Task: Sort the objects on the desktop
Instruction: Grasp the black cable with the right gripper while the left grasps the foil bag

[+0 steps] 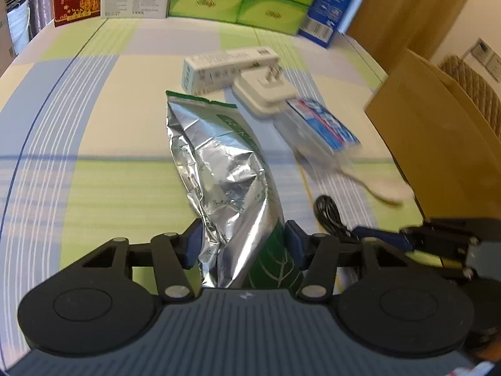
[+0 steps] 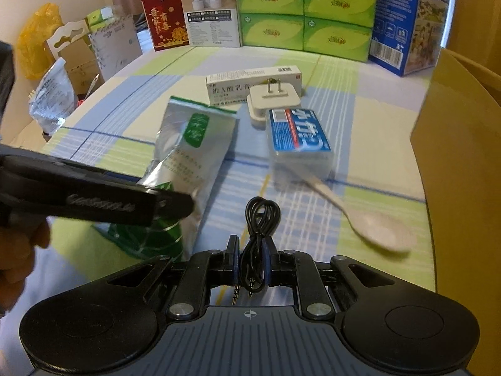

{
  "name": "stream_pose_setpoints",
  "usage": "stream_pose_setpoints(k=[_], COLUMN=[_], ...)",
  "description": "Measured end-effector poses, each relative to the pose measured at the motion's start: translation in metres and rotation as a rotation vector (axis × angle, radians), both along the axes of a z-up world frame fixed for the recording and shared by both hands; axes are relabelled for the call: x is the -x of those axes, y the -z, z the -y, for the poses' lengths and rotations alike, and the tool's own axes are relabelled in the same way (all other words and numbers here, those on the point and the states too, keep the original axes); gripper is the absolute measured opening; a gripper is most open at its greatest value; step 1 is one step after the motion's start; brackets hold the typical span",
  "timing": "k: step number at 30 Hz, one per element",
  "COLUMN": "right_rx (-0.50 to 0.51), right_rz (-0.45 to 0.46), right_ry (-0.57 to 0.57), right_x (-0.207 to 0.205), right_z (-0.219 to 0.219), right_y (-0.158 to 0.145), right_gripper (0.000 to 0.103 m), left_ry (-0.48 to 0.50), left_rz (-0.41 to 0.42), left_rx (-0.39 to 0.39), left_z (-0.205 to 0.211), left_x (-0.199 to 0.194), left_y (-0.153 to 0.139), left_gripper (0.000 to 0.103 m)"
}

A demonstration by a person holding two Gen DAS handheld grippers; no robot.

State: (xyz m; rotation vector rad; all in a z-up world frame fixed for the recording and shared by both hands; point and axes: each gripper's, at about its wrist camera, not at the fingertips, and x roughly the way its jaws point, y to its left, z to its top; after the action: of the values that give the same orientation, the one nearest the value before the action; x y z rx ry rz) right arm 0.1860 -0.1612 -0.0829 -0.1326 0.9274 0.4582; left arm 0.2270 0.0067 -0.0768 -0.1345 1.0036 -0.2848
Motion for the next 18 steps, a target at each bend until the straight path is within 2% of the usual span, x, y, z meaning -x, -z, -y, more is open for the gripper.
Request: stream_pose_setpoints(k=[3,9,12,14,16,18], right_rx=[-0.015,-0.016,0.003,0.020,0.034,0.027], right_rz=[-0.017,-0.033,-0.003,0.020,0.028,0.020], right_ry=[0.005,0.007,0.014,0.009,0.013,0.024], right_x=[0.021,0.071,0.091,0.097,0.100,0.099], right_z=[0.006,0.020,0.028,0.029,0.029,0.030], right_y=[-0.004,-0.008,-0.005,-0.003,0.002,0.005], right_gripper=[0.011,0.012,0.012,0.016,0.031,0.039], left_ry=[0.034,0.036,0.032,0.031,0.019,-0.005], left_rz=[-0.019,-0.026,-0.006,0.007,0.008,0.015], left_rx=[-0.022,0.042,0.027,0.026,0.038,0.060], left_z=[0.003,-0.001,-0.002,-0.005,-0.009,-0.014], left_x=[0.029,0.097,0.116,0.120,0.119,0.117], left_y=[-0.006,-0.015,-0.013,-0.012,-0.011,-0.011], left_gripper=[0.048,0.046,0.052,0.058,0.061,0.062])
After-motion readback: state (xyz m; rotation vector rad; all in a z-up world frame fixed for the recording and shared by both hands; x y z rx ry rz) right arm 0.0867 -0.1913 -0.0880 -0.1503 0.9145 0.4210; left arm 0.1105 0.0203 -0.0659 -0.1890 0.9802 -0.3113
